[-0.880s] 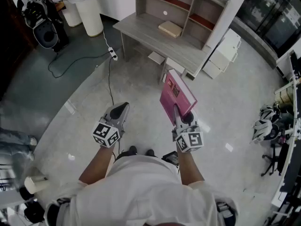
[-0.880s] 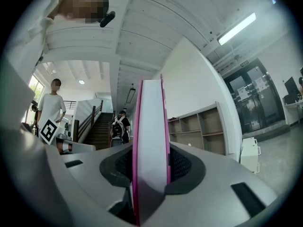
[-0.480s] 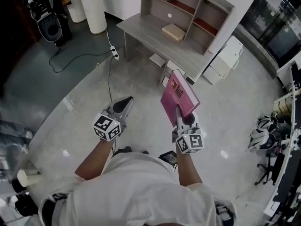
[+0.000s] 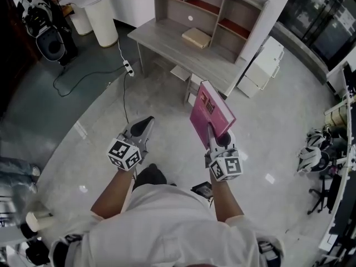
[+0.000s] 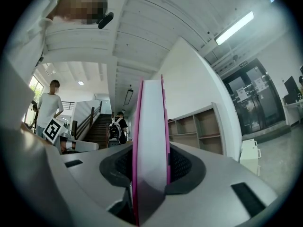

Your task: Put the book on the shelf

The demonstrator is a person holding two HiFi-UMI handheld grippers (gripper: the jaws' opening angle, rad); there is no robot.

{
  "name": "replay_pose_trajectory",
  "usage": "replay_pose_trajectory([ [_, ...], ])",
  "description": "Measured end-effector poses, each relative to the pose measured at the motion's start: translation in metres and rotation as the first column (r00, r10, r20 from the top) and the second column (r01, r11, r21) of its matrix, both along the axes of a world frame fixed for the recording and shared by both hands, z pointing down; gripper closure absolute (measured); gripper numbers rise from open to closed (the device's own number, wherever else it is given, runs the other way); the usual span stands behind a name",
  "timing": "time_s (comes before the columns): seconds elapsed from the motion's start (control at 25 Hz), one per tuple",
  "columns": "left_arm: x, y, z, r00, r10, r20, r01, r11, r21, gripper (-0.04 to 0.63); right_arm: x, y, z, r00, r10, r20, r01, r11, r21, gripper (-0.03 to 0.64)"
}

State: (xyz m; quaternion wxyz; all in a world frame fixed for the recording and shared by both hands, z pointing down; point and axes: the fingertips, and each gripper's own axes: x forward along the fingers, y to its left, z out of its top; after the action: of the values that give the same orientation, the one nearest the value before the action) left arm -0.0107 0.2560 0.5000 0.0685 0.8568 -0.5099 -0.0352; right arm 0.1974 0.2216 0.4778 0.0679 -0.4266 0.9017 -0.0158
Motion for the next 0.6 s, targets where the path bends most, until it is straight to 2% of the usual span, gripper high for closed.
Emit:
replay_pose_trajectory([
  [0.16,-0.005,-0.028,0.006,1.000,0.008,-0.006,-0.008,1.000,-0.003,0.580,-0.005,-0.023,0.002,1.000,-0.018,0.006,0.018,1.000,0.008,0.474],
  [0.28,-0.008,-0.062,0.014,0.999,0.033,-0.016,-0.033,0.999,0.010,0.580,-0.007,-0.052,0.005,1.000,0.004,0.006,-0.004,1.000,0.009,0.474],
  [0.6,-0.054,-0.200,0.016,0.993,0.109,-0.050,-0.109,0.994,0.008,0.580,-0.048,-0.172,0.002,0.995,0.088,-0.034,-0.089,0.996,-0.002,0.474],
])
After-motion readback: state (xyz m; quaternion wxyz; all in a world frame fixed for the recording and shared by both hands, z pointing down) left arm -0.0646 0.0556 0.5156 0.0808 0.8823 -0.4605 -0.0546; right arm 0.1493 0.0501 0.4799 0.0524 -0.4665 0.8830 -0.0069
